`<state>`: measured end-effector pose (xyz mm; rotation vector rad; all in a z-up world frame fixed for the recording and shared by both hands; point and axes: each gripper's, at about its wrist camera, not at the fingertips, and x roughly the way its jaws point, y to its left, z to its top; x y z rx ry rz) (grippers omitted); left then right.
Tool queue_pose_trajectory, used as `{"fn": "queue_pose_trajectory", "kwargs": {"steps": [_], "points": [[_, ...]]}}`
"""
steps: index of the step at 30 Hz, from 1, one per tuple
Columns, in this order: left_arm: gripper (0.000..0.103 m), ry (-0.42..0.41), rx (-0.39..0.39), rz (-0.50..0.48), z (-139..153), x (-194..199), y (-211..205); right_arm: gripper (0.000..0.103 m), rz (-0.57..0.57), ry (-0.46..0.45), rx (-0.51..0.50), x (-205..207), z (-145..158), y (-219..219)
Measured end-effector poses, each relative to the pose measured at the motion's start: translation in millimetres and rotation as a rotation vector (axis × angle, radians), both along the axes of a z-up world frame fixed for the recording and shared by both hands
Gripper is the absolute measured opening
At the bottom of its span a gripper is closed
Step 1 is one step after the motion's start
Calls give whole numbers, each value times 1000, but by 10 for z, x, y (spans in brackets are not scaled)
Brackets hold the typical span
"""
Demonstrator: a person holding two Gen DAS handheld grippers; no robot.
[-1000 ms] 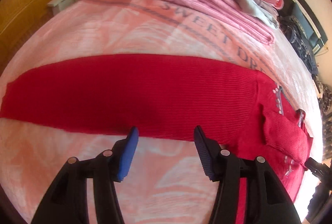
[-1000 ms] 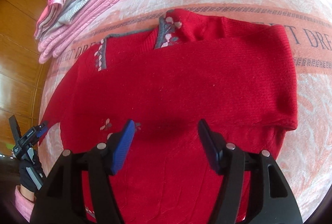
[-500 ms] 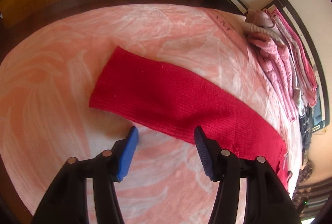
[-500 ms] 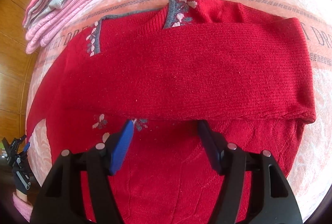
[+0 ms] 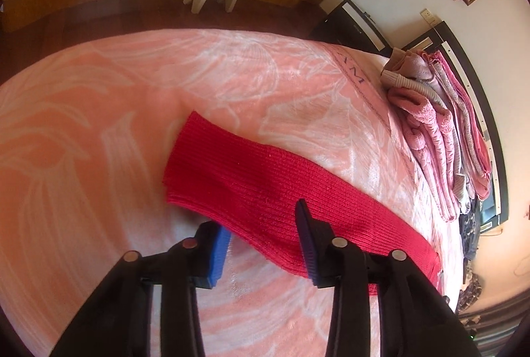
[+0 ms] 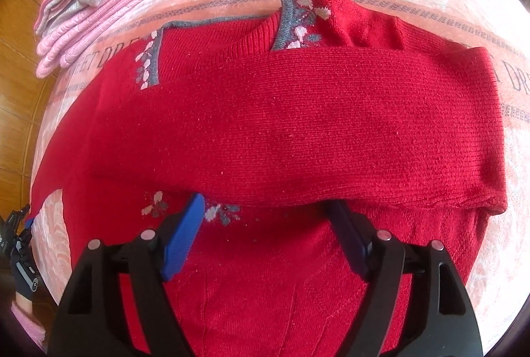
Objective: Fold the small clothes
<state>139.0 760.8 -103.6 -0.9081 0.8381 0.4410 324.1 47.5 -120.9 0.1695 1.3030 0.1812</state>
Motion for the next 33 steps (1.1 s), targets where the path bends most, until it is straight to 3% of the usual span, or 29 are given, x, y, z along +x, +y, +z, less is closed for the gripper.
{"fn": "queue_pose_trajectory", "kwargs": {"steps": [2,8,12,18,24,33], "points": [[19,-2,6,10,8,-3,14,77,-1,0,7,-1,2,-2],[5,-14,66,11,106,26,-35,75,-2,-1,30,-14,24,-48],[4,-41,127,-11,246,132,-181,74,-5,-7,44,-36,48,-88],[4,-80,215,-146,476,512,-686,73,1,-17,44,-82,84,-148],[4,-111,244,-268,600,921,-1350,73,-18,-36,61,-104,158,-284],[4,-118,256,-456,564,1461,-2494,73,-32,-36,68,-156,93,-556]]}}
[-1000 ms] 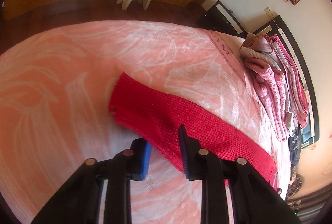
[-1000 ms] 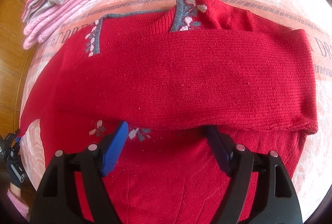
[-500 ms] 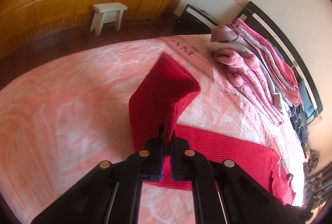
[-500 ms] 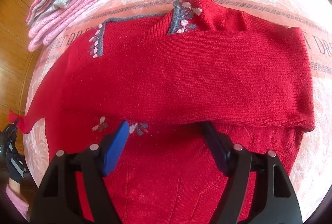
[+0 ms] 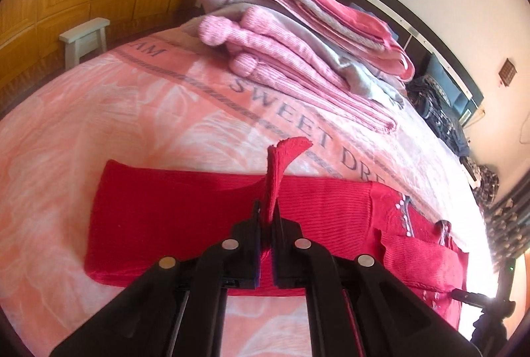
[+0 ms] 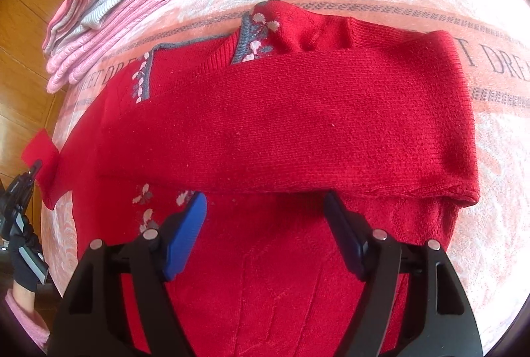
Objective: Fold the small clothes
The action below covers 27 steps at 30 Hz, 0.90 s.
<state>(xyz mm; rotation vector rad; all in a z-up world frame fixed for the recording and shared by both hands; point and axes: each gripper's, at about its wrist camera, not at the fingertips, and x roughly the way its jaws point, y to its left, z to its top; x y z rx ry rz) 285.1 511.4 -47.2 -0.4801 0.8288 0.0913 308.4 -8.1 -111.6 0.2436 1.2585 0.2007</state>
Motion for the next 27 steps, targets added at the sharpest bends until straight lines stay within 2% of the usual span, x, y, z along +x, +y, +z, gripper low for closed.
{"fn": "queue_pose_trajectory", "kwargs": {"steps": [5,14,19,22,23,27], "points": [[4,-2,-39,-72,-32,191,-591,73,-17,0,12,-36,-37,-194],[4,-13,-68,-272,-24,337,-1771,73,-45,-3,52,-100,-83,-519],[5,35,-68,-315,-186,408,-2159,73,-27,-4,60,-111,-85,-533],[11,100,-57,-322,-346,432,-2270,73,-22,-4,64,-119,-91,-538],[17,116,-68,-333,-390,426,-2296,73,-20,-4,63,-121,-94,-537],[28,144,-102,-478,-440,366,-2477,73,-21,-3,60,-128,-96,-541]]}}
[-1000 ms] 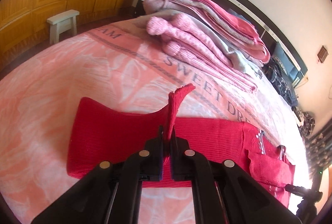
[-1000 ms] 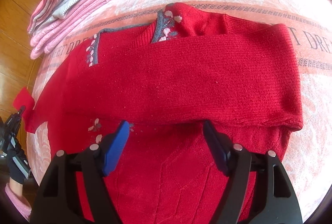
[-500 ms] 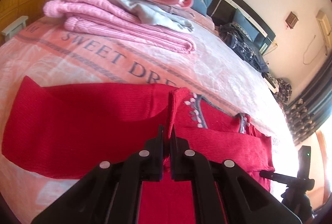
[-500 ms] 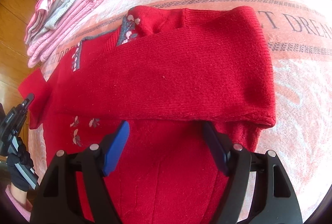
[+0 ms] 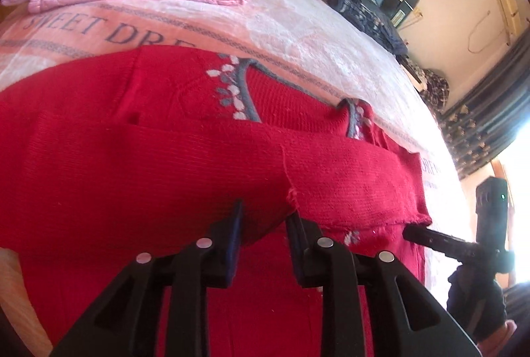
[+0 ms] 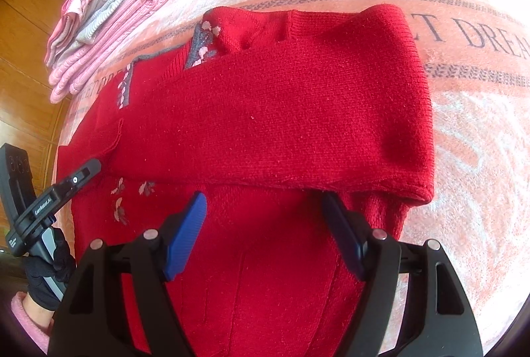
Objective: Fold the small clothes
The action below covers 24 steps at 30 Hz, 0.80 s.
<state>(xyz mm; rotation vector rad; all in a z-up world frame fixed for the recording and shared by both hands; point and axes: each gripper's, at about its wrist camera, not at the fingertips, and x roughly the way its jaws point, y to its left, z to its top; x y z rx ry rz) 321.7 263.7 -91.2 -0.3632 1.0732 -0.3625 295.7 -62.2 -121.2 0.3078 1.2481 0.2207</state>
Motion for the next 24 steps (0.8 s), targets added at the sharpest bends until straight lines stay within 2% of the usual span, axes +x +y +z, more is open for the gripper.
{"fn": "queue_pose_trajectory", "kwargs": {"steps": [3,5,7,8,10,13,17,20,22,24], "points": [[30,14,-73,-113,99,-49,-57,73,-14,0,-4,18,19,35],[35,-18,-96,-111,248,-78,45,73,-14,-5,0,32,51,81],[46,-54,-88,-61,400,-63,260,73,-13,-8,25,61,95,162],[46,-74,-59,-24,460,-52,397,73,-10,-11,45,85,126,219],[46,-92,57,69,513,-19,705,73,16,-17,87,132,198,378],[46,-53,195,193,419,14,1192,72,81,-23,141,207,311,710],[46,42,265,314,117,-29,1757,72,170,-9,165,317,361,1193],[46,55,225,307,-48,-75,1941,68,202,8,161,386,284,1465],[50,41,231,263,-31,-65,1930,63,205,26,159,441,204,1599],[50,12,175,273,24,-80,1955,60,214,34,154,478,155,1709]]}}
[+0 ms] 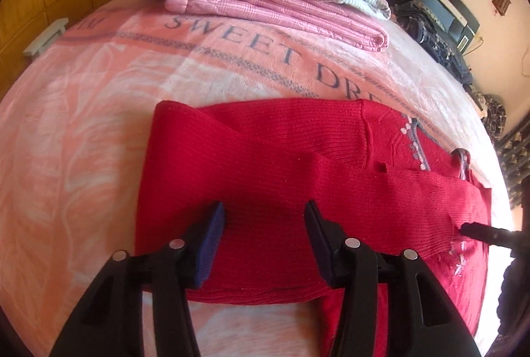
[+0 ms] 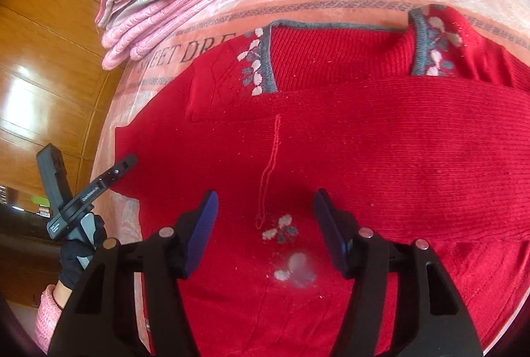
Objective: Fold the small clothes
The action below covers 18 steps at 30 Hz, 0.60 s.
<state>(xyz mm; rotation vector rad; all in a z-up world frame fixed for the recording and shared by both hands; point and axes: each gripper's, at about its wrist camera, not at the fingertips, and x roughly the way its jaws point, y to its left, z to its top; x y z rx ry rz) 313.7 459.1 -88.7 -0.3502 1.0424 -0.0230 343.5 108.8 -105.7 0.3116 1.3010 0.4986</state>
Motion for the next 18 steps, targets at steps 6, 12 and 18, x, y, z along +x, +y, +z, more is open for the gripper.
{"fn": "queue_pose_trajectory", "kwargs": {"steps": [6,12,18], "points": [[52,-102,-70,108,177,-88,252,48,0,-6,-12,92,-56,185],[52,-95,-44,180,154,-115,483,5,55,-16,11,61,-78,410],[52,-97,-13,206,155,-139,503,5,36,-98,16,26,114,316]]}}
